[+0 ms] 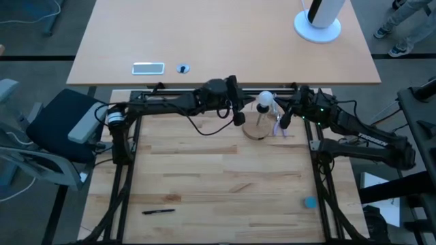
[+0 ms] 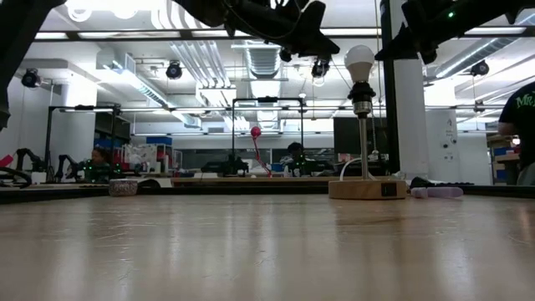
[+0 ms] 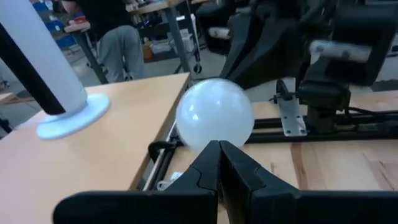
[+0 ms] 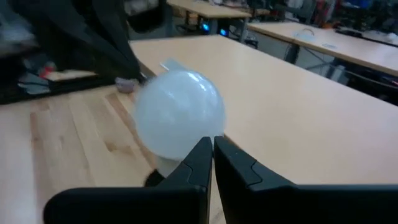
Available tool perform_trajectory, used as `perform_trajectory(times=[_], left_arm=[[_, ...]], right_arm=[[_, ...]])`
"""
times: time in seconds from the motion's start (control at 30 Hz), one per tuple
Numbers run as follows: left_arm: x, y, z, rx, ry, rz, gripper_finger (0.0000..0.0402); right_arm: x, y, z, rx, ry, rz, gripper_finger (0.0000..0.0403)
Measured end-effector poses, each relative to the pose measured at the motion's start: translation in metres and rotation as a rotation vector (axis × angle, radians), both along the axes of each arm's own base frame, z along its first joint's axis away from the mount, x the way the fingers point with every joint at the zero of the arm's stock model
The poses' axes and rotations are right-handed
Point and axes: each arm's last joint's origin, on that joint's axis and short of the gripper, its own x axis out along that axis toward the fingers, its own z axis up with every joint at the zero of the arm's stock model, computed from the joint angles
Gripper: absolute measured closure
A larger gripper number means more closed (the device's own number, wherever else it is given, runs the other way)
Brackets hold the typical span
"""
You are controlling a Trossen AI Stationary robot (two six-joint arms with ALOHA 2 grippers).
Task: Screw lightbulb
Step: Insert the lightbulb on the lamp
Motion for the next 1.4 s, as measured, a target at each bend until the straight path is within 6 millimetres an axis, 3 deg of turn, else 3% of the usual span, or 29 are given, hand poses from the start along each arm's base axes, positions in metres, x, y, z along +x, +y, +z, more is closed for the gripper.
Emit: perform_trajectory(times=[0.37,0.97,1.2,1.4], left_arm=[[0.005,0.003,-0.009,-0.007,-0.002,0.003,0.0401],[0.01,0.014,-0.018,0.046,0.001,0.014,0.0401],[0.004,0.01,-0.007,0.057,0.005,-0.001,0.0401],[0.005,0.009,-0.01,0.045,0.003,-0.091,0.0401]], right_arm=[[0.011,-0.006,-0.005,-0.002,0.03,-0.02,0.039],[0.001,0.001,-0.004,0.061,0.001,0.006,0.039],[-0.004,0.0,-0.002,0.014,0.02,-0.061,0.039],[0.003,-0.003,-0.001,-0.026,0.024,-0.045,0.039]])
